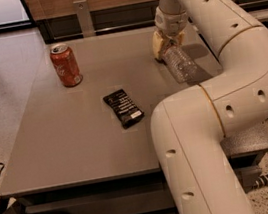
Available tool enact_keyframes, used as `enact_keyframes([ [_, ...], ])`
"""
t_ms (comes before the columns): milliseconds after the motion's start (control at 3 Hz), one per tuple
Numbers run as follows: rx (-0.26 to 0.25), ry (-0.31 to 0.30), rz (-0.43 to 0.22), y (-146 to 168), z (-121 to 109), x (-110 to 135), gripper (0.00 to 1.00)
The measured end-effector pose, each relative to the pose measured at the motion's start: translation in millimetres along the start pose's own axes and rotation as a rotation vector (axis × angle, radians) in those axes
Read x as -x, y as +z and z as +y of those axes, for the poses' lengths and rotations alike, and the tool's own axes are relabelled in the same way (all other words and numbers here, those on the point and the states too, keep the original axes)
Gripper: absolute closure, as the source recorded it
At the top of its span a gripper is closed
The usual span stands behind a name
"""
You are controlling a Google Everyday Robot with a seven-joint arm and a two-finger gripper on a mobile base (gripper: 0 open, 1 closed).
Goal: Place water bottle upright
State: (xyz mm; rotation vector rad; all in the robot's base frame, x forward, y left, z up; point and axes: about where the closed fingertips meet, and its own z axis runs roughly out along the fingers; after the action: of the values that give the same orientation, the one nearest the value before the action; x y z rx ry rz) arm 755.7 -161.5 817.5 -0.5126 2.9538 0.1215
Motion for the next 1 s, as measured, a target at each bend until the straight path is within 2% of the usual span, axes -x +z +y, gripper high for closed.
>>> enact_keyframes([
  [333, 0.0, 0.0, 0.0, 0, 0, 0, 1.0],
  [667, -0.008, 0.021, -0.074, -15, -25, -2, 1.0],
  [1000, -0.02, 0.068, -0.154, -39, -62, -16, 1.0],
])
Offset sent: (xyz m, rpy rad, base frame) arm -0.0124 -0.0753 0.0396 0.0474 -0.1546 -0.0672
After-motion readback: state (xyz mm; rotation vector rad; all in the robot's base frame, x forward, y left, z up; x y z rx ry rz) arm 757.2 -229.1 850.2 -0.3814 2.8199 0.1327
